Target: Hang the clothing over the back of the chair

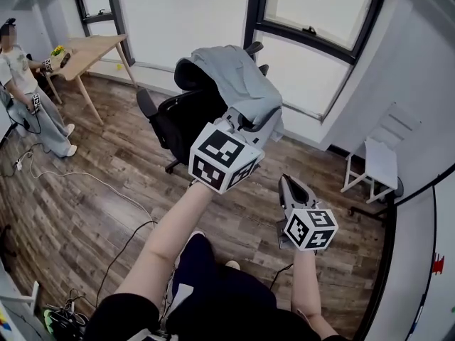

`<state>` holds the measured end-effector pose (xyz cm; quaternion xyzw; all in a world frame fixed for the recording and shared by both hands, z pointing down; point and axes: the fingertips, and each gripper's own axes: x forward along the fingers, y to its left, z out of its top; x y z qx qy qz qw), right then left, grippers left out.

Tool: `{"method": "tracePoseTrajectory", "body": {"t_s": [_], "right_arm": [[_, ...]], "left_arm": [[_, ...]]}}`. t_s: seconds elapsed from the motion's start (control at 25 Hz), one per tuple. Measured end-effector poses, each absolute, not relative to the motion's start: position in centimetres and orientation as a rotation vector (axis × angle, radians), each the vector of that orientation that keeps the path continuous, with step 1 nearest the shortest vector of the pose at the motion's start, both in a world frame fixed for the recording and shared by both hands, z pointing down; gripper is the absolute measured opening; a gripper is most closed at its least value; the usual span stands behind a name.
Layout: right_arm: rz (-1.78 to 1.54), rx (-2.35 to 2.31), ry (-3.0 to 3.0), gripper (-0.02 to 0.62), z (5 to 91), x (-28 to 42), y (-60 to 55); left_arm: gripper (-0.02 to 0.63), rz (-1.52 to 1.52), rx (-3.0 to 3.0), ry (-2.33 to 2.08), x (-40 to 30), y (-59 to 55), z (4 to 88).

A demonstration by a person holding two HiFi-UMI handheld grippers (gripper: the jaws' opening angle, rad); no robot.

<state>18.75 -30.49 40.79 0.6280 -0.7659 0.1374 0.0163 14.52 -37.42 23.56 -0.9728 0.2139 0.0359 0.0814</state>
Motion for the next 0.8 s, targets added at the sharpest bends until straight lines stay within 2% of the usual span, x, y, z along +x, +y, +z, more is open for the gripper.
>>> {"method": "tracePoseTrajectory", "body": {"t_s": [0.56,0.8], "right_arm": [[0.571,1.92,-2.303,0.031,46.2,19.9,-32.3],[0.615,1.914,-2.265,0.031,48.3,20.6,-33.3]], "left_arm": [[0.014,-0.247,-3.119,0.964,12.1,-43.4,42.4],[0.014,-0.301,-3.181,1.145,10.8,-46.6,48.4]]}}
